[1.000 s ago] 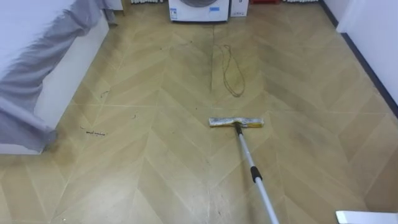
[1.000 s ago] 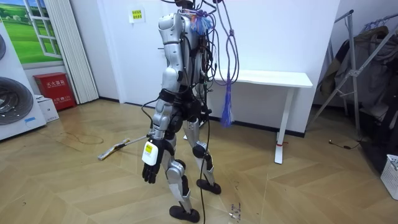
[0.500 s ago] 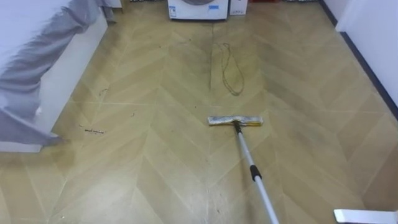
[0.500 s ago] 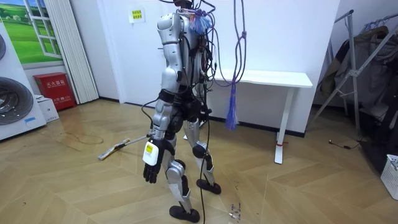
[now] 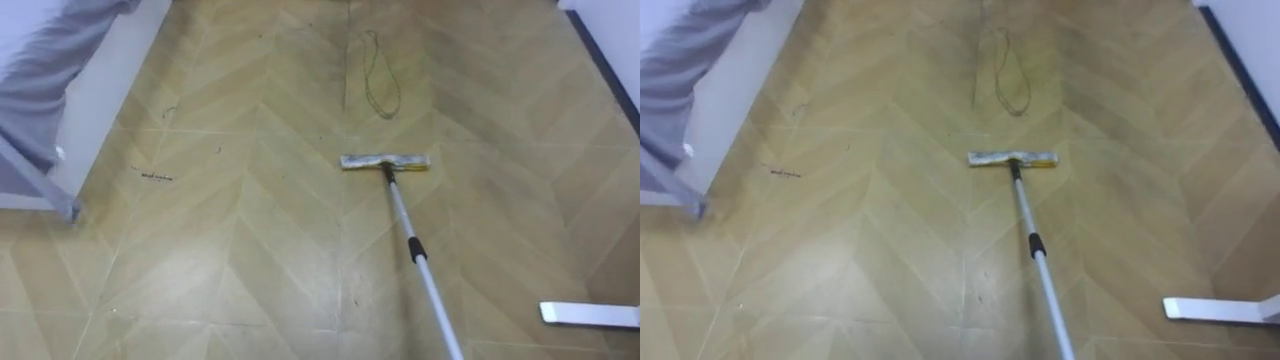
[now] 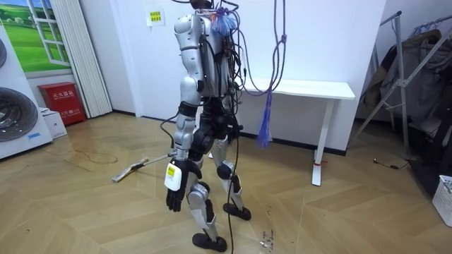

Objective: Mop floor

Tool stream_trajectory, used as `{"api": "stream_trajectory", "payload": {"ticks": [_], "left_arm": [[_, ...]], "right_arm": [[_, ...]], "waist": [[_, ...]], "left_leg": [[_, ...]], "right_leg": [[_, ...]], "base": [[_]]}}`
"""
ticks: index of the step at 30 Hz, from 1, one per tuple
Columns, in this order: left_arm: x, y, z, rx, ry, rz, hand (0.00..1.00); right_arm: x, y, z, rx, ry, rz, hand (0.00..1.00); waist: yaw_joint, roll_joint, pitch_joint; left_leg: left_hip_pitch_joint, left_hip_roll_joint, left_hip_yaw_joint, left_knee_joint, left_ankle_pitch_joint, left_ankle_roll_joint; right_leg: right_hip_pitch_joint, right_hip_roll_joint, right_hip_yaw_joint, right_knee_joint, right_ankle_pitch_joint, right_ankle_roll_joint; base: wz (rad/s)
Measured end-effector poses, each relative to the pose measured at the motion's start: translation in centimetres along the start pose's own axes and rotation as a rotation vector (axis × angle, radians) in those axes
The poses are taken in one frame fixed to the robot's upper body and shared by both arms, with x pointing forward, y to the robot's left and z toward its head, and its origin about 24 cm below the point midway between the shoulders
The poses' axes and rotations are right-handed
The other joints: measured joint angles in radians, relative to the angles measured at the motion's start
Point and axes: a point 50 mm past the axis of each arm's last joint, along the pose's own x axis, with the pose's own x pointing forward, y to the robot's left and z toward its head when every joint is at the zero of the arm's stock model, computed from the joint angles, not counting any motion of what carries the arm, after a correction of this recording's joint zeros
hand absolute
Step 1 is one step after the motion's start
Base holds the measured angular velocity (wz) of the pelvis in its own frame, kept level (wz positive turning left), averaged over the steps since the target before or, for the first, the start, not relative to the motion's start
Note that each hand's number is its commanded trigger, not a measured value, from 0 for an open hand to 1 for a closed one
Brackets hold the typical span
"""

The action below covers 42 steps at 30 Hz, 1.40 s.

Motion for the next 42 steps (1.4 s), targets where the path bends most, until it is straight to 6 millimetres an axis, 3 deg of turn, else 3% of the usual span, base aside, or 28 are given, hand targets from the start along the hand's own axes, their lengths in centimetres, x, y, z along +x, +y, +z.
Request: {"api": "stream_trajectory", "payload": {"ticks": [3, 4, 9, 12, 15, 16, 17, 18, 19, 20, 21, 22, 23, 24, 25, 26, 27, 28, 29, 30, 31, 32, 33, 34, 35, 37, 39, 42], "left_arm": [[0.0, -0.1, 0.3, 0.009, -0.014, 0.003, 0.0], [0.0, -0.2, 0.3, -0.015, -0.011, -0.002, 0.0], [0.0, -0.3, 0.7, -0.124, -0.007, -0.015, 0.0], [0.1, -0.3, 1.1, -0.158, -0.005, -0.01, 0.0], [0.1, -0.3, 1.0, -0.186, 0.004, -0.007, 0.0], [0.0, -0.4, 0.7, -0.208, 0.018, -0.005, 0.0], [0.0, -0.5, 0.3, -0.222, 0.033, 0.001, 0.0], [0.0, -0.6, 0.2, -0.229, 0.036, 0.0, 0.0], [0.0, -0.7, 0.4, -0.246, 0.026, -0.01, 0.0], [-0.1, -1.0, 0.1, -0.259, 0.029, -0.022, 0.0], [-0.1, -1.0, 0.0, -0.253, 0.029, -0.024, 0.0], [0.0, -0.7, 0.0, -0.246, 0.021, -0.021, 0.0], [0.0, -0.4, 0.1, -0.245, 0.009, -0.015, 0.0], [0.0, -0.2, 0.1, -0.242, 0.003, -0.013, 0.0], [0.1, 0.1, 0.3, -0.233, -0.011, -0.013, 0.0], [0.1, 0.2, 0.4, -0.229, -0.014, -0.017, 0.0], [0.1, 0.2, 0.4, -0.226, -0.013, -0.021, 0.0], [0.1, 0.3, 0.6, -0.222, -0.015, -0.03, 0.0], [0.1, 0.4, 1.0, -0.222, -0.023, -0.039, 0.0], [0.1, 0.5, 1.2, -0.222, -0.028, -0.043, 0.0], [0.1, 0.5, 1.2, -0.222, -0.029, -0.042, 0.0], [0.1, 0.6, 1.7, -0.222, -0.045, -0.037, 0.0], [0.1, 0.7, 1.9, -0.218, -0.058, -0.032, 0.0], [0.1, 1.0, 2.3, -0.21, -0.082, -0.01, 0.0], [0.0, 1.4, 2.8, -0.211, -0.113, 0.014, 0.0], [-0.1, 1.9, 3.6, -0.201, -0.156, 0.039, 0.0], [-0.2, 1.8, 4.2, -0.191, -0.181, 0.049, 0.0], [-0.3, 0.9, 4.3, -0.175, -0.18, 0.04, 0.0]], "right_arm": [[0.0, -0.2, 0.3, 0.009, -0.006, -0.024, 1.0], [0.0, -0.3, 0.4, 0.025, -0.002, -0.028, 1.0], [0.0, -0.5, 0.0, 0.103, 0.012, -0.028, 1.0], [0.0, -0.3, 0.0, 0.134, 0.008, -0.022, 1.0], [0.0, -0.6, 0.9, 0.146, -0.01, -0.042, 1.0], [-0.1, -1.0, 1.5, 0.146, -0.011, -0.052, 1.0], [-0.2, -1.4, 2.5, 0.15, -0.021, -0.058, 1.0], [-0.3, -1.8, 3.1, 0.15, -0.032, -0.062, 1.0], [-0.6, -3.0, 4.5, 0.169, -0.062, -0.074, 1.0], [-1.0, -4.4, 6.2, 0.173, -0.107, -0.093, 1.0], [-1.3, -4.9, 7.1, 0.176, -0.132, -0.096, 1.0], [-1.8, -5.7, 8.8, 0.178, -0.179, -0.095, 1.0], [-2.2, -6.0, 9.8, 0.184, -0.209, -0.087, 1.0], [-2.3, -6.2, 10.3, 0.189, -0.225, -0.082, 1.0], [-2.5, -6.3, 10.7, 0.212, -0.244, -0.076, 1.0], [-2.5, -6.4, 10.7, 0.237, -0.251, -0.067, 1.0], [-2.5, -6.4, 10.6, 0.246, -0.249, -0.062, 1.0], [-2.2, -6.3, 10.0, 0.256, -0.238, -0.056, 1.0], [-1.9, -6.3, 8.6, 0.267, -0.207, -0.058, 1.0], [-1.4, -6.3, 6.7, 0.271, -0.158, -0.062, 1.0], [-1.2, -6.4, 5.6, 0.272, -0.129, -0.07, 1.0], [-0.9, -6.8, 3.2, 0.269, -0.061, -0.091, 1.0], [-0.7, -6.8, 1.8, 0.265, -0.025, -0.101, 1.0], [-0.5, -6.3, -0.7, 0.269, 0.036, -0.109, 1.0], [-0.3, -5.4, -2.3, 0.28, 0.082, -0.096, 1.0], [-0.1, -4.1, -3.1, 0.291, 0.11, -0.071, 1.0], [0.0, -2.9, -3.3, 0.292, 0.121, -0.057, 1.0], [0.0, -2.2, -3.0, 0.297, 0.117, -0.044, 1.0]], "waist": [[0.001, 0.004, 0.0029], [0.002, 0.003, 0.0079], [0.009, 0.015, 0.0128], [0.029, 0.018, 0.0081], [0.062, 0.021, 0.0023], [0.08, 0.015, 0.0045], [0.097, -0.002, 0.0117], [0.103, -0.007, 0.0085], [0.121, -0.022, 0.0131], [0.142, -0.026, 0.0162], [0.145, -0.03, 0.0189], [0.157, -0.04, 0.0252], [0.164, -0.045, 0.0312], [0.165, -0.047, 0.0314], [0.168, -0.048, 0.0305], [0.168, -0.034, 0.0285], [0.168, -0.027, 0.0283], [0.162, -0.019, 0.0283], [0.144, -0.004, 0.0224], [0.13, 0.003, 0.0136], [0.127, 0.003, 0.0131], [0.116, 0.006, 0.014], [0.109, 0.012, 0.0122], [0.102, 0.026, 0.006], [0.097, 0.04, 0.0013], [0.068, 0.059, 0.009], [0.048, 0.067, 0.0086], [0.049, 0.072, 0.0076]], "left_leg": [[-0.095, -0.008, 0.002, 0.059, -0.006, 0.006], [-0.137, -0.009, 0.001, 0.094, -0.015, 0.006], [-0.298, -0.007, -0.023, 0.254, -0.065, 0.0], [-0.385, -0.006, -0.047, 0.357, -0.087, -0.014], [-0.494, 0.018, -0.066, 0.535, -0.078, -0.035], [-0.559, 0.03, -0.069, 0.665, -0.017, -0.043], [-0.627, 0.037, -0.069, 0.775, 0.1, -0.037], [-0.67, 0.038, -0.069, 0.833, 0.181, -0.037], [-0.757, 0.038, -0.063, 0.962, 0.341, -0.05], [-0.838, 0.038, -0.039, 1.126, 0.34, -0.04], [-0.869, 0.034, -0.021, 1.179, 0.317, -0.023], [-0.903, 0.035, 0.019, 1.208, 0.261, -0.015], [-0.9, 0.03, 0.037, 1.141, 0.215, -0.015], [-0.886, 0.023, 0.039, 1.071, 0.197, -0.018], [-0.831, 0.017, 0.038, 0.89, 0.168, -0.027], [-0.763, 0.024, 0.037, 0.696, 0.155, -0.025], [-0.735, 0.028, 0.038, 0.616, 0.151, -0.02], [-0.698, 0.026, 0.043, 0.528, 0.091, -0.008], [-0.69, 0.008, 0.051, 0.501, 0.029, 0.033], [-0.675, -0.012, 0.07, 0.484, -0.002, 0.075], [-0.668, -0.031, 0.073, 0.479, -0.015, 0.09], [-0.654, -0.069, 0.075, 0.48, -0.04, 0.113], [-0.647, -0.079, 0.077, 0.486, -0.055, 0.122], [-0.632, -0.092, 0.071, 0.502, -0.091, 0.135], [-0.623, -0.093, 0.063, 0.512, -0.114, 0.138], [-0.604, -0.098, 0.054, 0.516, -0.14, 0.15], [-0.582, -0.101, 0.054, 0.516, -0.173, 0.153], [-0.521, -0.099, 0.054, 0.508, -0.231, 0.144]], "right_leg": [[-0.119, -0.019, 0.009, 0.113, -0.035, 0.001], [-0.168, -0.026, 0.01, 0.162, -0.051, -0.002], [-0.325, -0.033, 0.009, 0.345, -0.126, -0.011], [-0.408, -0.031, 0.005, 0.463, -0.175, -0.033], [-0.48, -0.023, 0.002, 0.584, -0.228, -0.078], [-0.496, -0.015, 0.007, 0.641, -0.255, -0.096], [-0.506, -0.005, 0.023, 0.686, -0.275, -0.104], [-0.511, -0.005, 0.027, 0.704, -0.282, -0.113], [-0.516, -0.009, 0.032, 0.734, -0.29, -0.134], [-0.522, -0.009, 0.039, 0.762, -0.297, -0.147], [-0.524, -0.008, 0.047, 0.77, -0.299, -0.149], [-0.529, -0.006, 0.059, 0.774, -0.299, -0.149], [-0.531, -0.008, 0.061, 0.771, -0.301, -0.146], [-0.531, -0.008, 0.063, 0.77, -0.304, -0.138], [-0.531, -0.004, 0.064, 0.768, -0.312, -0.122], [-0.53, 0.008, 0.059, 0.761, -0.319, -0.11], [-0.53, 0.008, 0.054, 0.758, -0.325, -0.109], [-0.534, 0.003, 0.052, 0.75, -0.337, -0.097], [-0.522, -0.02, 0.034, 0.725, -0.345, -0.083], [-0.504, -0.049, 0.029, 0.699, -0.334, -0.053], [-0.504, -0.062, 0.035, 0.709, -0.329, -0.045], [-0.545, -0.079, 0.061, 0.796, -0.268, -0.036], [-0.575, -0.083, 0.081, 0.855, -0.213, -0.027], [-0.631, -0.076, 0.118, 0.967, -0.089, -0.026], [-0.692, -0.06, 0.133, 1.032, -0.034, -0.019], [-0.788, -0.055, 0.124, 1.033, -0.038, -0.017], [-0.862, -0.037, 0.129, 0.934, -0.039, -0.014], [-0.891, -0.006, 0.119, 0.636, -0.025, -0.03]], "base": [[0.0], [0.0], [0.1], [0.16], [-0.02], [-0.24], [-0.21], [-0.25], [-0.34], [-0.37], [-0.35], [-0.16], [-0.08], [0.12], [0.18], [0.14], [0.07], [0.24], [0.38], [0.4], [0.3], [0.21], [0.25], [0.13], [0.1], [0.15], [0.0], [-0.1]]}}
